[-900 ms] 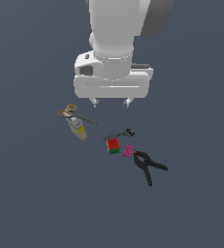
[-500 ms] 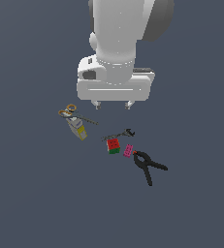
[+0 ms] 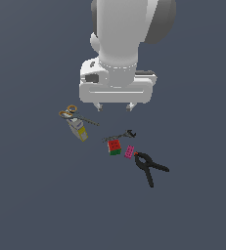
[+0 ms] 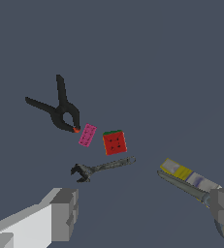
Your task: Pick up a designated object from a clutter of objects.
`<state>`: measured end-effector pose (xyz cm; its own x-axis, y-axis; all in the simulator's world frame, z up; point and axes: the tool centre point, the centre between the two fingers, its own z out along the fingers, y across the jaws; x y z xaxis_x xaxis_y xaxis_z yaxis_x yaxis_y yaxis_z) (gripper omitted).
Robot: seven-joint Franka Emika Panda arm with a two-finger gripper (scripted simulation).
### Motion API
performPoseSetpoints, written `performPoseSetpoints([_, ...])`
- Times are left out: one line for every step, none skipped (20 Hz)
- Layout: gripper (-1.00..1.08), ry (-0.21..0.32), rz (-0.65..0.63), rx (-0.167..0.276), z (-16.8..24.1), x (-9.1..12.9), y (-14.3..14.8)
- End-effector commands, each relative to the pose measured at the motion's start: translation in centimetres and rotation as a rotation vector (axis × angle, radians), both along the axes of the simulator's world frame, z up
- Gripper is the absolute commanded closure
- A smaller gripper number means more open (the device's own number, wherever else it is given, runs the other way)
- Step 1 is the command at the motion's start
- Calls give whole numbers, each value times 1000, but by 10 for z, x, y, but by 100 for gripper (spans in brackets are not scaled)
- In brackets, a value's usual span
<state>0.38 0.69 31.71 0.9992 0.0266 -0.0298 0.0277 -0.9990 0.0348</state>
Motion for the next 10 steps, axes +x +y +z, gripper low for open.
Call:
performPoseSetpoints([-92, 0, 11, 1, -1, -1, -3])
performPoseSetpoints([-92, 1, 18, 1, -2, -1, -4])
performPoseSetpoints([-92, 1, 26, 2, -3, -1, -5])
performPoseSetpoints([-92, 1, 34, 2, -4, -2, -7])
performPoseSetpoints([-92, 1, 44, 3, -5, -2, -9])
performPoseSetpoints([-92, 1, 54, 4, -6, -2, -11])
performPoseSetpoints([-92, 1, 65, 5, -7, -3, -13])
performPoseSetpoints([-92, 1, 77, 6, -8, -4, -16])
performPoseSetpoints([-92, 1, 90, 7, -9, -4, -19])
performPoseSetpoints([-92, 1, 104, 8, -11, -5, -21])
